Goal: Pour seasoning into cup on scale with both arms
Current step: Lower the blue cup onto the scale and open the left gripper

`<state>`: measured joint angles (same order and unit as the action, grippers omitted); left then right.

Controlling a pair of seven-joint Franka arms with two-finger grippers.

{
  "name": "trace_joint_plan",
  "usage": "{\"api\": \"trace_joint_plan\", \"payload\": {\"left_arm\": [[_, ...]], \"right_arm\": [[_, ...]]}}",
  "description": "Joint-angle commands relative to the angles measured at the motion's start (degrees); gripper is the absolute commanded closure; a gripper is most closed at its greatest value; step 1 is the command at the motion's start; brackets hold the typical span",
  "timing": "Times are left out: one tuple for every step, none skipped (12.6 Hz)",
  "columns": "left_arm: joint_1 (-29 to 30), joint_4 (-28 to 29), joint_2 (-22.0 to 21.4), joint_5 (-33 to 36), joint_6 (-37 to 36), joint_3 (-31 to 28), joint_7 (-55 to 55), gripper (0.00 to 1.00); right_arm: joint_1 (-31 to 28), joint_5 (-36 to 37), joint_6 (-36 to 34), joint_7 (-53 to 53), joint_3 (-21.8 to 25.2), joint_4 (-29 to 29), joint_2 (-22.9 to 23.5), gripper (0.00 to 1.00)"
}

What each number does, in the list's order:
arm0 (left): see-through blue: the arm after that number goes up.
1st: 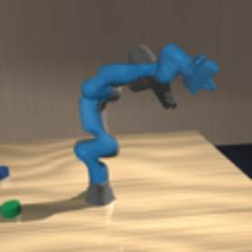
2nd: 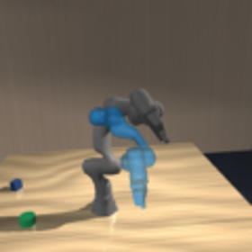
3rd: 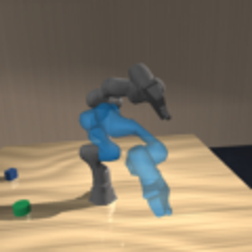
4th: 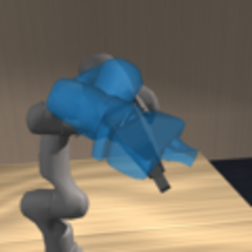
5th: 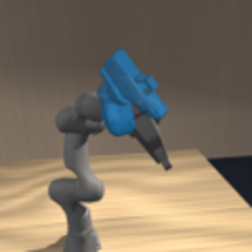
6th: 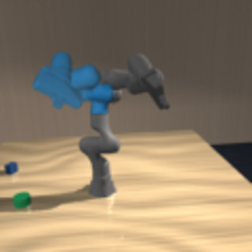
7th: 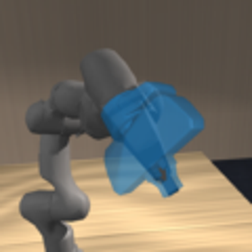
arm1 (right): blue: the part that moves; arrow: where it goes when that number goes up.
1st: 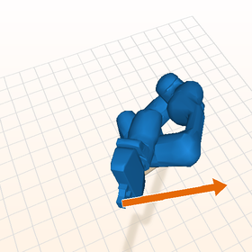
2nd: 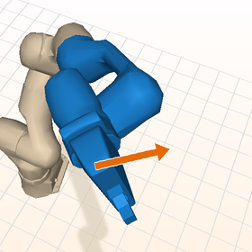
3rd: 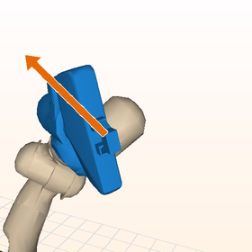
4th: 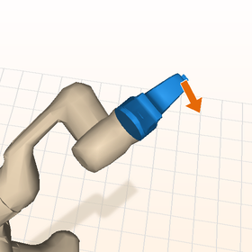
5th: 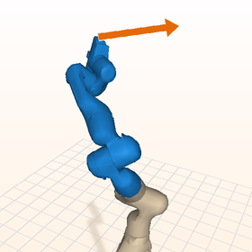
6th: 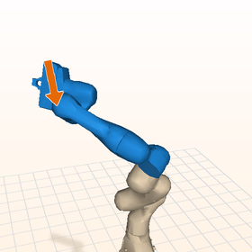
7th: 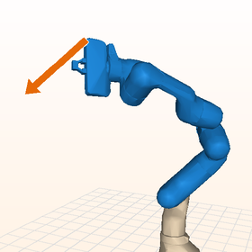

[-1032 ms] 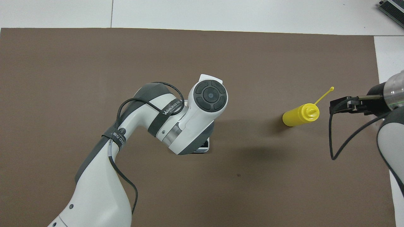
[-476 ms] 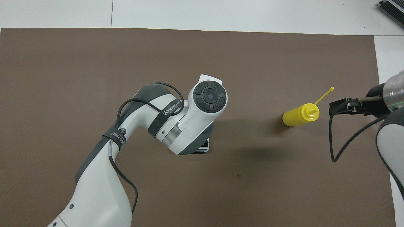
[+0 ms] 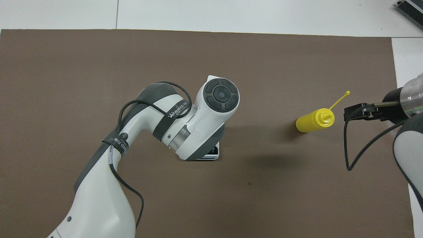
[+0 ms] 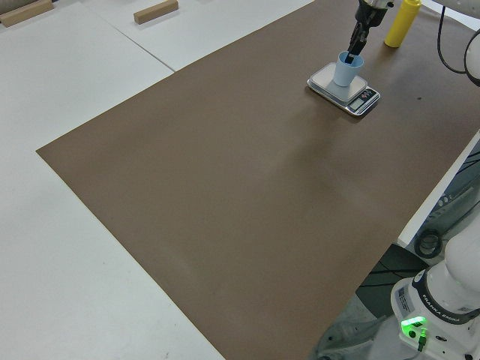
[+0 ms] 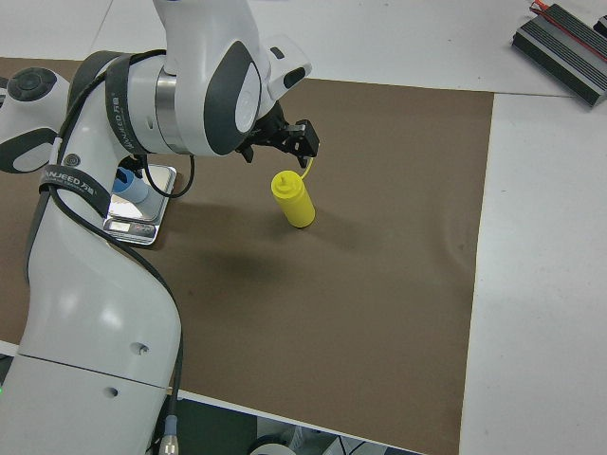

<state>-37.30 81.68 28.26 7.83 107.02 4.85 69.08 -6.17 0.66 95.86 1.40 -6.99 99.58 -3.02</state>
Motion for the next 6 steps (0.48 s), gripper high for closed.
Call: {"api": "trace_joint_plan", "payload": {"left_arm": [[-0.7, -6.2, 2.0, 1.0, -5.2, -0.3, 0.7, 0.63], [-0.5, -7.4, 1.9, 0.5, -6.9, -0.2, 0.6, 0.63], [-0.3, -8.5, 1.4, 0.0, -8.4, -0.4, 0.5, 0.63], [0.4, -10.0, 0.5, -1.6, -10.0, -0.5, 0.4, 0.63], [1.6, -11.5, -0.6, -2.7, -12.0, -0.5, 0.3, 0.63], [3.3, -12.5, -0.7, -2.9, -13.5, -0.5, -0.2, 0.63]], "right_arm": [[-0.3, -0.5, 1.3, -2.8, -0.2, 2.5, -1.6, 0.0], [-0.3, -0.5, 1.5, -4.4, -0.2, 3.3, -2.2, 0.0], [-0.4, -0.5, 1.9, -5.8, -0.2, 4.0, -2.4, 0.0], [-0.6, -0.5, 3.4, -7.9, -0.2, 5.2, -2.9, 0.0], [-0.9, -0.6, 5.2, -11.4, -0.2, 6.7, -3.3, 0.0], [-1.1, -0.7, 6.9, -16.1, -0.1, 8.1, -4.0, 0.0]]}}
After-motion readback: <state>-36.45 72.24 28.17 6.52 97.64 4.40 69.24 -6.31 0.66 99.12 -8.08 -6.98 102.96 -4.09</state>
